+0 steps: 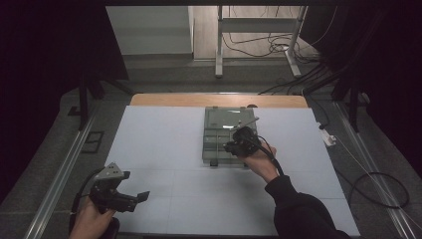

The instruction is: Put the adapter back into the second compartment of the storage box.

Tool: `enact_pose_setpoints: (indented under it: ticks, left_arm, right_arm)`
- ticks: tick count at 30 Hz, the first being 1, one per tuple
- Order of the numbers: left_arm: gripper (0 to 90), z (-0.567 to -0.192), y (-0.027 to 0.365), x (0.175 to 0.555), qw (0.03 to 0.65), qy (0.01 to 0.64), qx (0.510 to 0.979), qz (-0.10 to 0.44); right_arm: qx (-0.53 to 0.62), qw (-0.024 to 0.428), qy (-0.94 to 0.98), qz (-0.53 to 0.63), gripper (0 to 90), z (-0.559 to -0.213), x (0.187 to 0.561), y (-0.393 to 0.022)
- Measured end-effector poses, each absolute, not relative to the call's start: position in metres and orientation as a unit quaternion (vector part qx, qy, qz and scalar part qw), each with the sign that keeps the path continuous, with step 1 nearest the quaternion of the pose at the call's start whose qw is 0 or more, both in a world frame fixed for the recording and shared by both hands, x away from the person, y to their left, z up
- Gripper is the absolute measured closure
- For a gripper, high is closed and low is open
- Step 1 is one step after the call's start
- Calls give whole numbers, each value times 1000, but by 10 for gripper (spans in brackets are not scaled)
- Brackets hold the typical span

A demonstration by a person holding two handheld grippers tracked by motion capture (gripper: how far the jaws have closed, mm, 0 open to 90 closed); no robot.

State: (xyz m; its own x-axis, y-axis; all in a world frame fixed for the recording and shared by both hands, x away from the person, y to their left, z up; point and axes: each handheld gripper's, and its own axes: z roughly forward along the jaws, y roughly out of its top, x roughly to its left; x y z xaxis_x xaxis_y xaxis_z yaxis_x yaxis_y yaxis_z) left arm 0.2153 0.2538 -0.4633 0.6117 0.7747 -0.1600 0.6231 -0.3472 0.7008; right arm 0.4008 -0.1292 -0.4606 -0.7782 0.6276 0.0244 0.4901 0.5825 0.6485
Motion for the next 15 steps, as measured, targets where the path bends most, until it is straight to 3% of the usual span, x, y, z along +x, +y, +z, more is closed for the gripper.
enact_pose_setpoints:
  ticks: [15]
  left_arm:
    - [3, -463, 255, 215, 380, 430, 813, 99]
  right_arm:
    - [330, 114, 875, 334, 754, -462, 416, -129]
